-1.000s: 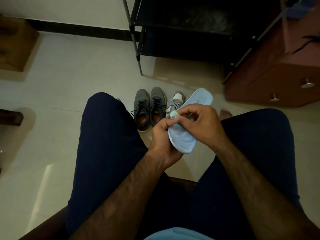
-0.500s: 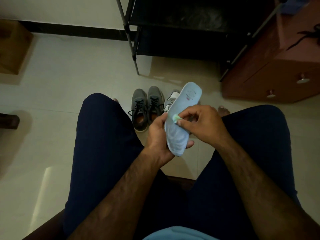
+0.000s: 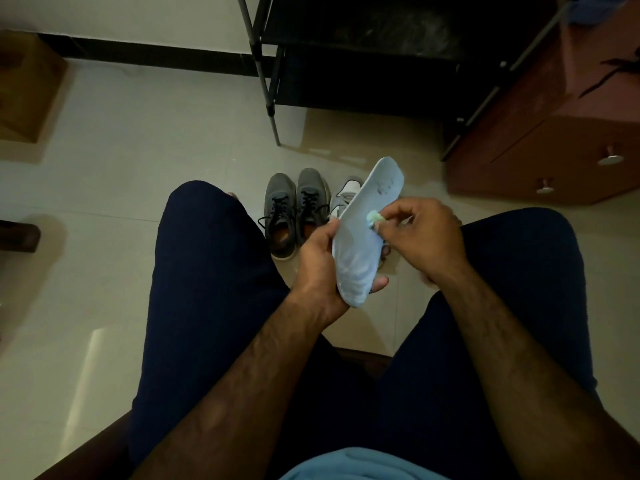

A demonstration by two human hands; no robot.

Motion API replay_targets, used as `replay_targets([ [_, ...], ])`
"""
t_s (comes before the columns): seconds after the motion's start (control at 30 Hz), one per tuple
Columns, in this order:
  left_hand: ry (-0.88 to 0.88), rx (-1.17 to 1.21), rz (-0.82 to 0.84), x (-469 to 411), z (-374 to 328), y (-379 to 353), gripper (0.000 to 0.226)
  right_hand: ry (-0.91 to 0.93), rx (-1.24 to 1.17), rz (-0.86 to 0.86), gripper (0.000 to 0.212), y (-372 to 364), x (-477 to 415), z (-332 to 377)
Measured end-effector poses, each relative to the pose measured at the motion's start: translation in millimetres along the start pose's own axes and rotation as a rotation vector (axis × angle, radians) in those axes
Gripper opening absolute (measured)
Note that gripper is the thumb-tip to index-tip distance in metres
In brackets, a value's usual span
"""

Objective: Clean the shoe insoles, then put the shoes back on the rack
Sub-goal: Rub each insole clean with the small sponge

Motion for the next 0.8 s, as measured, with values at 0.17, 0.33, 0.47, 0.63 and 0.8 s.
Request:
replay_targets([
  [0.17,-0.003,0.008,0.031,1,-2,1,0.053,0.097,-0.128,0.216,0.009,-6,12,10],
  [0.33,-0.049,-0.005,0.083,0,-4,1,0.052,0.017,-0.061,0.063,0.014,-5,3,1],
  [0.47,-0.08,0.015,0.121,-2,-5,2,0.056,0.03,-0.084,0.066,0.015,-6,7,0],
  [0.63,-0.121,0.017,0.11,-3,-5,1,0.055,0.067,-0.192,0.081,0.03,-3,8,5],
  [0.8,-0.139,0.011,0.13,1,-5,-1,0.053,0.127,-0.266,-0.017,0.014,-1,10,11],
])
Point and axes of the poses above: each hand's wrist, its own x-axis away from the middle knuckle, its own y-axis out of the back of the hand, z = x × y, the point moved 1 cm from there along -x, towards the middle knuckle
